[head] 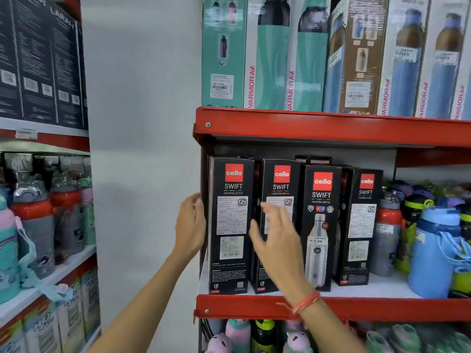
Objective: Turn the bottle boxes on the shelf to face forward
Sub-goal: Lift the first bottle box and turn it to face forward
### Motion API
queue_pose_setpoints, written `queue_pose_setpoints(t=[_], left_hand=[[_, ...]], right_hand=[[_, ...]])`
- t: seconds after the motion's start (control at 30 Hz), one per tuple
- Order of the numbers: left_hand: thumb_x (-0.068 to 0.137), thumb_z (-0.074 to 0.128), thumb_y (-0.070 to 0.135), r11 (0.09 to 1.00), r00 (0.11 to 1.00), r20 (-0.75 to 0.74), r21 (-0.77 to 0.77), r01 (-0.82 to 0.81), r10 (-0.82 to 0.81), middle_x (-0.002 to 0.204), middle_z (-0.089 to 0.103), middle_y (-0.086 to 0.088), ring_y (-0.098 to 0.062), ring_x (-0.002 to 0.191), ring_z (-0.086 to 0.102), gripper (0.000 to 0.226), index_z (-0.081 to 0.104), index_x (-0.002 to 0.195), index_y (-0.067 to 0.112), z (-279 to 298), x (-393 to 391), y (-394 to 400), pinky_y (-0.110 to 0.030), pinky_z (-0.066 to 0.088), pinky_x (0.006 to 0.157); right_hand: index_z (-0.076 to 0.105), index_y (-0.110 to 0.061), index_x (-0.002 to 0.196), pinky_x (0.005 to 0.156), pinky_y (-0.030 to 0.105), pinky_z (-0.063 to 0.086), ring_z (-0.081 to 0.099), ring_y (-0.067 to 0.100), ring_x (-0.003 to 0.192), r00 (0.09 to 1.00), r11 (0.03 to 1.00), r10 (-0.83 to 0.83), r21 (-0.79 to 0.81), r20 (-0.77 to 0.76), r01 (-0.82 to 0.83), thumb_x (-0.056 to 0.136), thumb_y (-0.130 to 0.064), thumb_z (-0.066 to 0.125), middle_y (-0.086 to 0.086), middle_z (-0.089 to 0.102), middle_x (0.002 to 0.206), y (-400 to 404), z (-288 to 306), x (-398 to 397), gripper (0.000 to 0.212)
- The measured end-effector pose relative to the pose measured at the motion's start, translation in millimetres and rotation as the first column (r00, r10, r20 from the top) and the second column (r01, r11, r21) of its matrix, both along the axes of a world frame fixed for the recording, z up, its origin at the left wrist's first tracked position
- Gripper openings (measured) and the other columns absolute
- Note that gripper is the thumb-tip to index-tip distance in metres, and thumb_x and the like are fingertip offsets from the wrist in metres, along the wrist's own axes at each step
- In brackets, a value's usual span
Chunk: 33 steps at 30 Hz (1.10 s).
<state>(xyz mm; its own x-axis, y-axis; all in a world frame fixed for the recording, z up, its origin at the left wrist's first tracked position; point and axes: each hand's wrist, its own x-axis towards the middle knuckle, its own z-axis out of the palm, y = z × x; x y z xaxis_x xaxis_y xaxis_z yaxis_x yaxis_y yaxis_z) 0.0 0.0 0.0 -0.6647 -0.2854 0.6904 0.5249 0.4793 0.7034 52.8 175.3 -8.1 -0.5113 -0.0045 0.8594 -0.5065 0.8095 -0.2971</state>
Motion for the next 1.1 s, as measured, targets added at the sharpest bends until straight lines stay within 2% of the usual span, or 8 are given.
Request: queue_pose_setpoints(t=[0.17,0.37,0.53,0.7,0.8,0.9,1.03,1.1], left_hand=[[0.097,0.028,0.047,0.967,0.906,0.343,0.149,0.207,-0.247,0.128,0.056,-0.006,-0.021,0.117,0.053,0.046,0.045,0.128,0.017,-20,-20,-1,-0.04,0.041,0.101],[0.098,0.029,0.045,0.894,0.832,0.35,0.29,0.341,-0.431,0.124,0.054,0.001,-0.016,0.115,0.05,0.047,0.037,0.136,0.018,-15,-24,0,-0.034,0.039,0.098],[0.096,0.035,0.044,0.897,0.856,0.303,0.287,0.337,-0.419,0.131,0.056,-0.004,-0.021,0.122,0.052,0.048,0.039,0.137,0.019,-16,-18,-5,-0.039,0.043,0.103],[0.096,0.04,0.04,0.892,0.882,0.195,0.244,0.38,-0.429,0.12,0.058,0.009,0.0,0.108,0.056,0.043,0.039,0.136,0.025,-6,11,-2,-0.009,0.048,0.074],[0.09,0.046,0.05,0.918,0.909,0.154,0.165,0.362,-0.386,0.129,0.054,0.007,-0.009,0.118,0.053,0.046,0.04,0.133,0.035,-4,31,-5,-0.027,0.047,0.094],[0.083,0.058,0.052,0.934,0.927,0.126,0.1,0.343,-0.354,0.127,0.056,0.008,-0.012,0.116,0.056,0.052,0.042,0.131,0.038,-4,55,-8,-0.033,0.051,0.094],[0.077,0.073,0.033,0.898,0.885,0.154,0.058,0.436,-0.44,0.12,0.064,0.007,-0.013,0.107,0.065,0.062,0.042,0.129,0.044,-1,85,-8,-0.022,0.056,0.08],[0.075,0.076,0.024,0.872,0.852,0.19,0.05,0.487,-0.487,0.114,0.071,0.005,-0.015,0.103,0.068,0.068,0.042,0.13,0.046,-1,94,-8,-0.025,0.056,0.081]], right_hand=[[0.013,-0.013,0.15,0.101,0.031,0.042,0.046,0.022,0.128,0.929,0.998,0.002,-0.058,0.37,0.021,0.087,-0.057,0.05,0.006,0.04,0.145,-35,-28,-8,0.086],[-0.008,-0.005,0.149,0.087,0.035,0.048,0.054,0.03,0.114,0.879,0.979,-0.06,-0.144,0.472,0.144,0.074,-0.068,0.059,0.013,0.042,0.135,-70,-28,-22,0.119],[-0.003,-0.006,0.149,0.091,0.033,0.048,0.053,0.027,0.116,0.925,0.969,-0.032,-0.215,0.377,0.122,0.071,-0.067,0.064,0.011,0.042,0.136,-71,-22,-22,0.119],[-0.003,-0.013,0.149,0.097,0.034,0.045,0.048,0.026,0.125,0.948,0.966,0.06,-0.258,0.312,0.024,0.067,-0.063,0.069,0.009,0.033,0.146,-57,-15,-4,0.12],[0.0,-0.016,0.15,0.104,0.035,0.041,0.041,0.024,0.133,0.951,0.964,0.14,-0.259,0.276,-0.066,0.062,-0.061,0.072,0.005,0.029,0.151,-42,-10,12,0.122],[0.011,-0.022,0.148,0.107,0.033,0.039,0.043,0.018,0.131,0.934,0.935,0.25,-0.315,0.257,-0.164,0.054,-0.057,0.077,-0.001,0.04,0.146,-20,-7,23,0.12],[0.027,-0.03,0.137,0.082,0.003,0.045,0.056,-0.018,0.098,0.809,0.812,0.526,-0.437,0.262,-0.387,0.058,-0.028,0.088,-0.021,0.057,0.112,13,-3,24,0.1],[0.025,-0.027,0.144,0.074,0.001,0.046,0.06,-0.014,0.097,0.688,0.747,0.646,-0.459,0.33,-0.481,0.062,-0.018,0.088,-0.017,0.056,0.118,29,-1,18,0.103]])
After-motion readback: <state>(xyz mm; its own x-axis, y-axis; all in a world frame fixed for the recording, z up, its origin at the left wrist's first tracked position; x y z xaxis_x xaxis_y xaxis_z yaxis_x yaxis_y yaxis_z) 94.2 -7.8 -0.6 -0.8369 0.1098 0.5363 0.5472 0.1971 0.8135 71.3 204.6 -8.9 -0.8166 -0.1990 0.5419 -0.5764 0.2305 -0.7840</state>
